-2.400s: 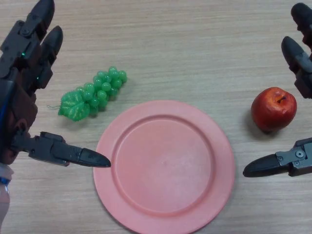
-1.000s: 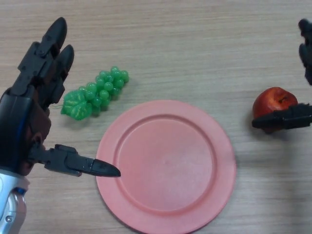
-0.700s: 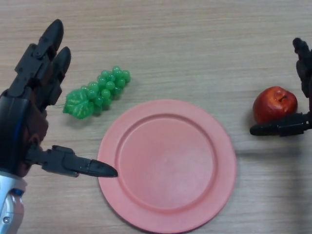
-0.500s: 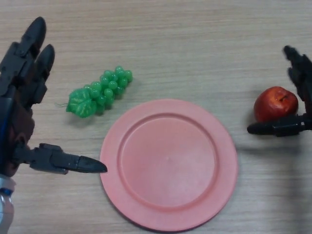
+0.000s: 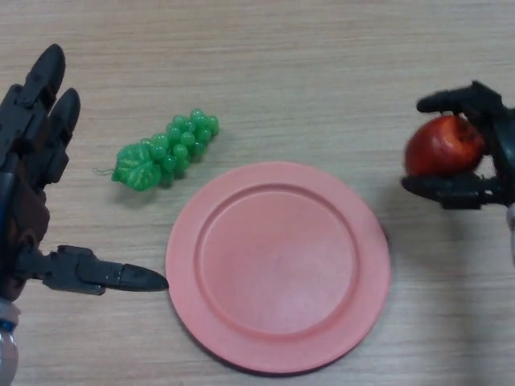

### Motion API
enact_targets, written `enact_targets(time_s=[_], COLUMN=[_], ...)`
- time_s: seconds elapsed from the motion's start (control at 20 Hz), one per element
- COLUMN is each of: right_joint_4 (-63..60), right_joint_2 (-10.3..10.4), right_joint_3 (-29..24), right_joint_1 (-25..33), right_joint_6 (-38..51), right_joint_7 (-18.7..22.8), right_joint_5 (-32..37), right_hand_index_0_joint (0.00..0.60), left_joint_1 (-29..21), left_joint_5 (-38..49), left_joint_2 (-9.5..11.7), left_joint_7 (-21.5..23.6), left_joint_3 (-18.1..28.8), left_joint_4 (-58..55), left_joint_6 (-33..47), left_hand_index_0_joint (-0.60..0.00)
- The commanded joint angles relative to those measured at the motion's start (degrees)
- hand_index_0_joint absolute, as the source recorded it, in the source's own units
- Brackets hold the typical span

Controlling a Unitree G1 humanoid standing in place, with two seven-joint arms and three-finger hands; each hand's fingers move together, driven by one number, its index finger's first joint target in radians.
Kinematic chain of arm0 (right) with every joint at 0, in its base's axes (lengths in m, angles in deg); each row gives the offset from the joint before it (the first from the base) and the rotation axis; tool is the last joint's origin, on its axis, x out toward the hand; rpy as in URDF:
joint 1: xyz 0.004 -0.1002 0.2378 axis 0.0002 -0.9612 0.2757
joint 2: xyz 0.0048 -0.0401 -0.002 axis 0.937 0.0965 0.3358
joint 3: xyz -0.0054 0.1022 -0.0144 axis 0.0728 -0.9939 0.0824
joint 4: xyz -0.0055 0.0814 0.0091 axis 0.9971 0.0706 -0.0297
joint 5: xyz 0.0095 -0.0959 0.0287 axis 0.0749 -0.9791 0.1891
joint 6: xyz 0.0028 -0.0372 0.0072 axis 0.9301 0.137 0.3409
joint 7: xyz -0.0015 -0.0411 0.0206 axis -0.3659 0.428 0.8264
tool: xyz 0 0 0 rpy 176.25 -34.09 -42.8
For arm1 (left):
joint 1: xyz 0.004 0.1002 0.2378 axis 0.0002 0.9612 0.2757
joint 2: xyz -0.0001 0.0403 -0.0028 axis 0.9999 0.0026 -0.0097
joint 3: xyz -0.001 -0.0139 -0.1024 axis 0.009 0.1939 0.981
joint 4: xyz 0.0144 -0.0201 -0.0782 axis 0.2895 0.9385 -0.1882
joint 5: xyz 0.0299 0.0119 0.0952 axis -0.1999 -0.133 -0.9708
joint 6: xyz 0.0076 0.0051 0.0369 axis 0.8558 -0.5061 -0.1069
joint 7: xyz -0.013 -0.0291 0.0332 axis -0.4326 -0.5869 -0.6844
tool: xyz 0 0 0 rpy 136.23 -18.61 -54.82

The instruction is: Pick up the red apple and place it on the plate

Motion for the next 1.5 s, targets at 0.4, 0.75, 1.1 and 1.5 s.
enact_targets(time_s=[0.4,0.75,1.1,1.5], right_joint_4=[16.98,8.35,9.45,31.43], right_joint_2=[5.43,5.47,5.47,5.47], right_joint_3=[22.28,28.64,28.80,24.89], right_joint_1=[-4.61,-3.03,-3.73,-8.85], right_joint_6=[-3.65,-1.50,-1.87,-15.20], right_joint_7=[7.85,15.05,9.62,-2.71], right_joint_5=[-15.22,-16.74,-19.44,-12.02], right_hand_index_0_joint=[0.600,0.600,0.251,0.000], left_joint_1=[-2.05,-1.67,-1.81,-0.93], left_joint_5=[4.06,6.25,5.32,3.27], left_joint_2=[2.85,2.99,2.88,1.66], left_joint_7=[0.45,-1.44,-1.26,-3.28], left_joint_3=[7.26,8.21,7.20,3.66], left_joint_4=[-1.14,-0.46,-1.26,-5.99], left_joint_6=[9.44,9.76,8.85,4.43], left_hand_index_0_joint=[0.000,0.000,0.000,0.000])
